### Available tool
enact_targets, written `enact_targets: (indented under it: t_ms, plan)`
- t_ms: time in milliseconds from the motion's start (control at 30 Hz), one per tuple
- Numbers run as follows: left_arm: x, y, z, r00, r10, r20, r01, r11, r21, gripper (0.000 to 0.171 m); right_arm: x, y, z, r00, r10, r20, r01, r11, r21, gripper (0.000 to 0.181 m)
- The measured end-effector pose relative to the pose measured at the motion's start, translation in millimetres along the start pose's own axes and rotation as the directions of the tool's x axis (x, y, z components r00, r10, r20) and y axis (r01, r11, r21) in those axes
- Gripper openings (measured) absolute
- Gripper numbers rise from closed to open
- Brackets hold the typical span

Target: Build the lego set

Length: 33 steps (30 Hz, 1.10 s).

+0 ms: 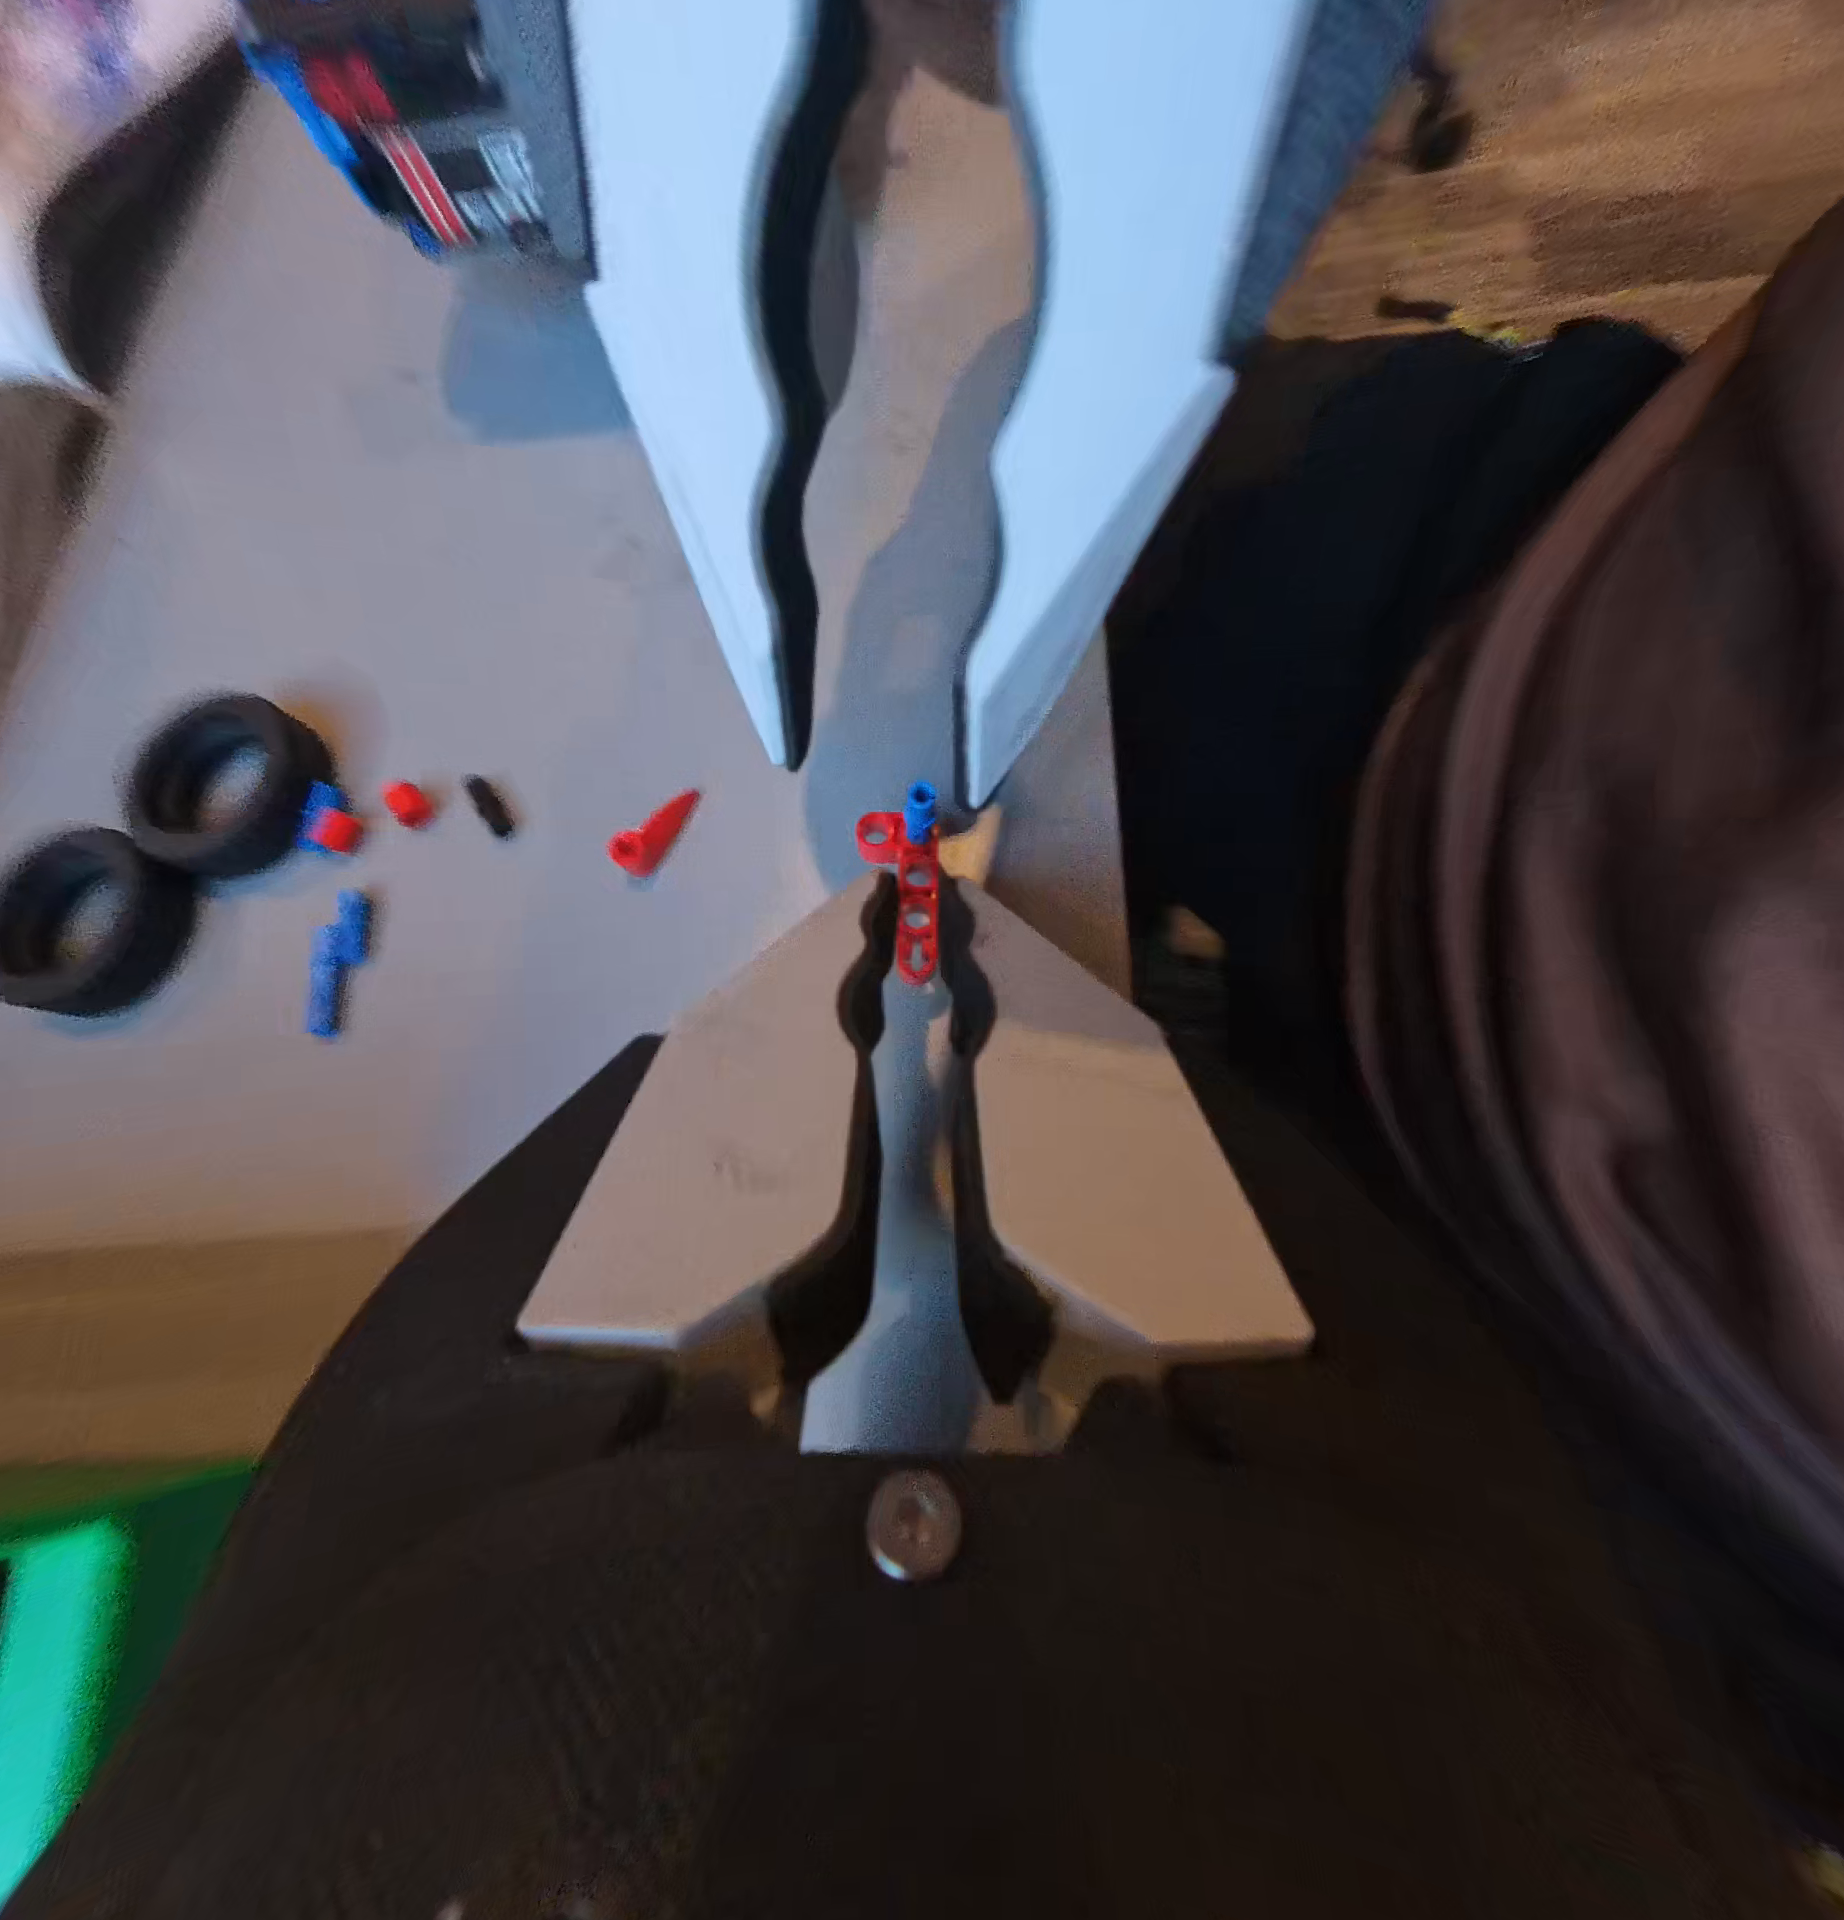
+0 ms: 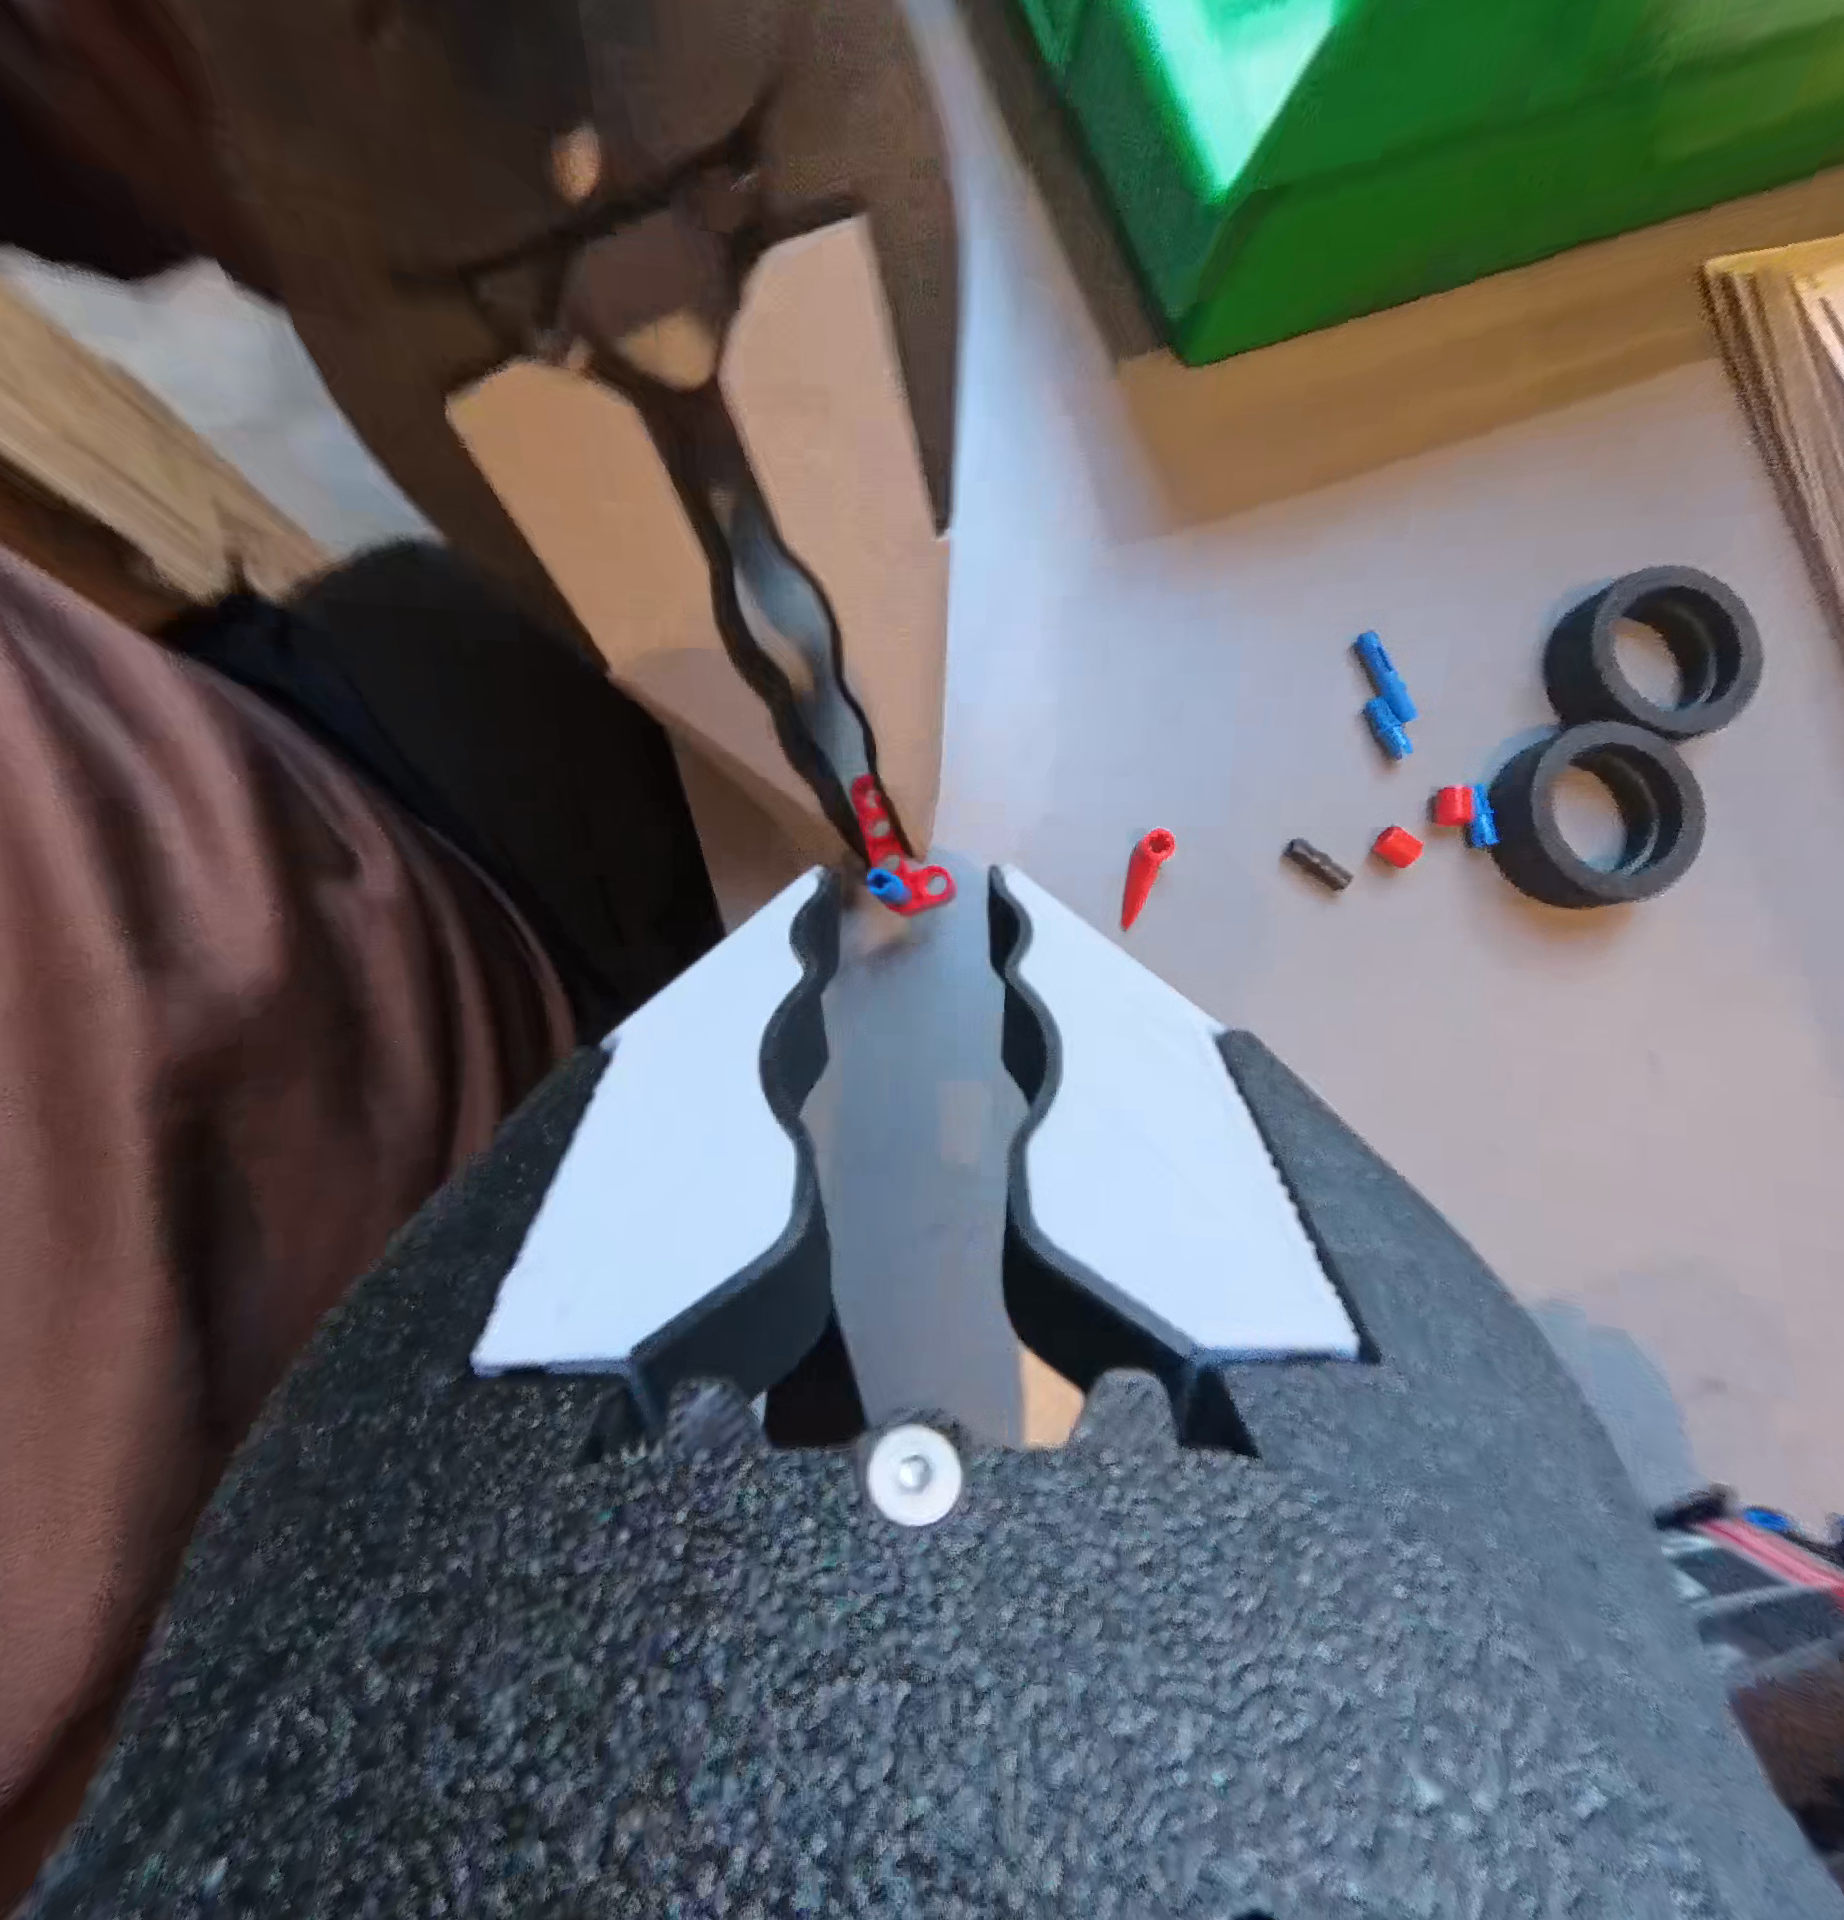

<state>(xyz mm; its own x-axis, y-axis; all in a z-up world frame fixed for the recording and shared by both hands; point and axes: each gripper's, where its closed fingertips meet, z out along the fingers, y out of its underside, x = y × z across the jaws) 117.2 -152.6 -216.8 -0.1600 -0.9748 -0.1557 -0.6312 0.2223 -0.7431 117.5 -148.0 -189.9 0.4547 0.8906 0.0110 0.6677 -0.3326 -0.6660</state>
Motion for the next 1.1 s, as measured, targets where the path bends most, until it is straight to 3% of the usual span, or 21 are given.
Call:
enact_targets:
  t_ms: [100,167,233,367,467,633,767,1100]
  plan:
    - [-5.8,-15.2,-8.2,0.964,0.170,0.203,-0.189,0.979,0.077,0.005,-3.6,-10.1,-10.0,0.975,0.191,0.111,-0.204,0.971,0.125,0.028]
    - [-10.9,-31.5,-19.5,0.897,0.258,0.359,-0.328,0.933,0.149,0.005,-3.6,-16.1,-17.0,0.946,0.273,0.176,-0.305,0.933,0.192,0.030]
    - [-22.3,-39.8,-30.3,0.812,0.296,0.503,-0.407,0.905,0.123,0.005,-3.8,-24.1,-26.0,0.920,0.316,0.231,-0.371,0.892,0.257,0.031]
    - [-21.6,-56.5,-39.8,0.683,0.362,0.634,-0.532,0.842,0.093,0.005,-1.1,-40.3,-44.2,0.912,0.309,0.272,-0.395,0.839,0.373,0.031]
    - [-22.1,-66.0,-42.9,0.612,0.374,0.697,-0.574,0.816,0.066,0.005,0.3,-38.4,-46.8,0.945,0.255,0.206,-0.318,0.867,0.385,0.023]
    - [-22.9,-70.9,-40.9,0.605,0.369,0.706,-0.580,0.811,0.073,0.005,1.9,-35.7,-49.7,0.990,0.113,0.082,-0.136,0.917,0.374,0.025]
    - [-20.7,-70.2,-39.0,0.606,0.382,0.698,-0.588,0.806,0.069,0.005,-0.2,-35.0,-48.5,0.993,0.073,0.098,-0.104,0.928,0.359,0.025]
    - [-22.8,-67.5,-43.5,0.595,0.371,0.713,-0.570,0.820,0.049,0.005,1.1,-41.3,-44.6,0.957,0.187,0.223,-0.265,0.874,0.407,0.023]
